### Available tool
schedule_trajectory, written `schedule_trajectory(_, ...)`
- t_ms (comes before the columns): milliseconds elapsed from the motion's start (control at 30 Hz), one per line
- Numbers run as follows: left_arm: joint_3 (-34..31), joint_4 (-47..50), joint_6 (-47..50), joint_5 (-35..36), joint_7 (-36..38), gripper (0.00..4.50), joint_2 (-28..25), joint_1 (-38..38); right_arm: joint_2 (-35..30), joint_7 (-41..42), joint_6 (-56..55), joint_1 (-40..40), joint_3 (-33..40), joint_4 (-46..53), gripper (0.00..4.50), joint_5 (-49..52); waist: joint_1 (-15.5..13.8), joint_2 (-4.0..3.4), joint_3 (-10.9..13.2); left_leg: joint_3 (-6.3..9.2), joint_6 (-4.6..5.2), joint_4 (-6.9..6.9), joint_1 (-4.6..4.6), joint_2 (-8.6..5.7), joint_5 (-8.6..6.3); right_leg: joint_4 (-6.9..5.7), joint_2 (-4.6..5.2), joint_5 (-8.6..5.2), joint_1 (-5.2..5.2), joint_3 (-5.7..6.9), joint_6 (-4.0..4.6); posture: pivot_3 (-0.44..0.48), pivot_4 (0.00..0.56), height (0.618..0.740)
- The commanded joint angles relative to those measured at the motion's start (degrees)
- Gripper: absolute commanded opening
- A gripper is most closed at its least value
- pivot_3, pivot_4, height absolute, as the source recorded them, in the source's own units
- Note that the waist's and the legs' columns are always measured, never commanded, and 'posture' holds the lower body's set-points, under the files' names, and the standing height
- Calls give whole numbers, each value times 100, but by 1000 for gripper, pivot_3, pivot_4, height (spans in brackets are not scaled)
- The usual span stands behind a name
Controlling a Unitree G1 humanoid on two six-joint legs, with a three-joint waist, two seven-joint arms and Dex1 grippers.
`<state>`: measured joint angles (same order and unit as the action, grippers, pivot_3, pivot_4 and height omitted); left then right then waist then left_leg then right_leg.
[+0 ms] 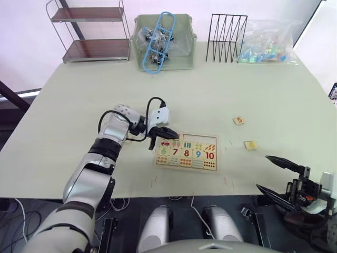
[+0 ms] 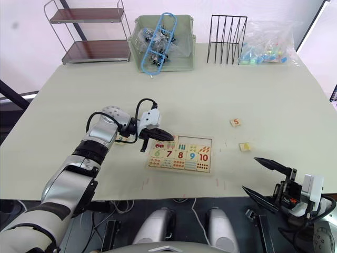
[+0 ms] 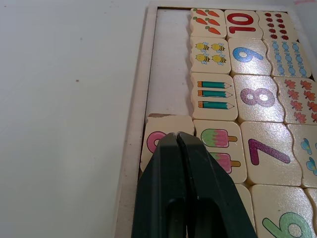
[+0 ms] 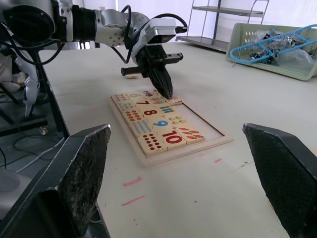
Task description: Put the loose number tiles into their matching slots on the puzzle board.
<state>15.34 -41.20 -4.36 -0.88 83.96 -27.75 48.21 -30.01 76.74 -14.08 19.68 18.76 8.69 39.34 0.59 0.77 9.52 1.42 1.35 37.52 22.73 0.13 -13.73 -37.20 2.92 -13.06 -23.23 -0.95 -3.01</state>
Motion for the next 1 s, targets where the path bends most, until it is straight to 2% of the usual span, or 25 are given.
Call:
schedule_trajectory(33, 30, 21, 26, -28, 41, 44, -105, -100, -40, -19, -33, -17, 131, 93, 4500, 87, 3, 0, 0, 0, 0, 0, -1, 0, 0, -1, 0, 0, 0, 0, 0, 0, 150, 740)
schedule_trajectory(233, -208, 202, 253, 302, 58, 44, -53, -28, -35, -9, -31, -83, 122, 42, 4500, 89, 1, 0, 0, 0, 0, 0, -1, 0, 0, -2, 0, 0, 0, -1, 0, 0, 150, 740)
schedule_trajectory(433, -659, 1125, 1079, 1041, 239, 44, -191, -279, 10, -41, -12, -217, 144, -90, 4500, 155, 3, 0, 0, 2, 0, 0, 1, 3, 0, -2, 0, 0, 0, 0, 0, 0, 150, 740)
schedule_trajectory(567, -1020, 1827, 1630, 1540, 257, 44, -460, -639, 5, -20, 2, -281, 158, -175, 4500, 187, 13, -1, 0, 6, 0, 0, -1, 4, 0, -3, 0, 0, 0, -3, 0, 0, 150, 740)
schedule_trajectory(800, -1955, 2882, 2342, 1965, -688, 44, -1145, -1781, -7, -141, 141, -384, 204, -309, 4500, 269, 23, -1, 0, 21, 0, 0, -11, 20, 0, -16, 1, -2, -2, -13, 4, 0, 150, 740)
schedule_trajectory(1000, -2841, 3799, 2602, 2373, -1597, 44, -1287, -2895, -71, -362, 178, -622, 227, -598, 4500, 64, -51, -1, 0, 22, -1, 0, -12, 18, 0, -17, 16, -3, -2, -11, 4, 0, 150, 740)
